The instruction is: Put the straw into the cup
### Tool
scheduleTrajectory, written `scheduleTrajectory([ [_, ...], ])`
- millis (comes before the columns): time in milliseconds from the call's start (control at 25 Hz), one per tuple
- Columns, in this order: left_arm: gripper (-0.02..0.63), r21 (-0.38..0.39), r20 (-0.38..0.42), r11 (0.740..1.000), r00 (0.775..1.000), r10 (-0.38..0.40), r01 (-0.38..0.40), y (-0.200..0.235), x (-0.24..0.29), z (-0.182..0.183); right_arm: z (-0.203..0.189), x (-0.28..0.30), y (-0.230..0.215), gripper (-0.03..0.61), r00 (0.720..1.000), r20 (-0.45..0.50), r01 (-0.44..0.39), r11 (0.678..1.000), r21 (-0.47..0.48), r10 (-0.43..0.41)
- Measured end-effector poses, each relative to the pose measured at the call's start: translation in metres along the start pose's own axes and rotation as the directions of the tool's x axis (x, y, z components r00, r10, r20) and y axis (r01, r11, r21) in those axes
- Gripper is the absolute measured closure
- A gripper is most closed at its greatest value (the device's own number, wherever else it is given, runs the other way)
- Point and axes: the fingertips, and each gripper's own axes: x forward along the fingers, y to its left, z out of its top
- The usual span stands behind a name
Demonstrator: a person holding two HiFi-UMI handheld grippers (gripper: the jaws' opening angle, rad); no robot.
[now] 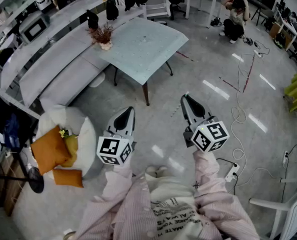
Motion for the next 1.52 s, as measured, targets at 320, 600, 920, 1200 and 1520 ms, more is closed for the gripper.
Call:
scheduleTrajectory([
  [320, 0.614, -0.006, 0.002, 1.0, 1.0, 0.017, -0.017, 0.001, 0.007, 0.002, 0.003, -0.001, -0.01, 0.563, 1.0, 0.0, 0.004, 1.0, -0.003, -0.004],
  [600, 0.614, -0.004, 0.029, 1.0, 1.0, 0.007, -0.007, -0.007, 0.023, 0.008, 0.01, -0.003, -0.022, 0.563, 0.999, 0.041, -0.001, 1.0, -0.008, 0.001],
  [920, 0.614, -0.015, 0.047, 1.0, 0.999, 0.008, -0.008, -0.008, 0.04, 0.009, 0.016, 0.0, -0.039, 0.561, 0.998, 0.06, 0.004, 1.0, -0.012, -0.004],
  [1200, 0.614, -0.017, 0.052, 1.0, 0.999, 0.014, -0.013, 0.0, 0.062, 0.007, 0.012, 0.015, -0.058, 0.562, 0.998, 0.07, 0.004, 1.0, 0.015, -0.005],
  [1520, 0.614, -0.048, 0.057, 0.999, 0.998, 0.014, -0.011, 0.027, 0.113, -0.002, 0.006, 0.061, -0.091, 0.561, 0.998, 0.067, -0.004, 0.999, 0.054, 0.0],
])
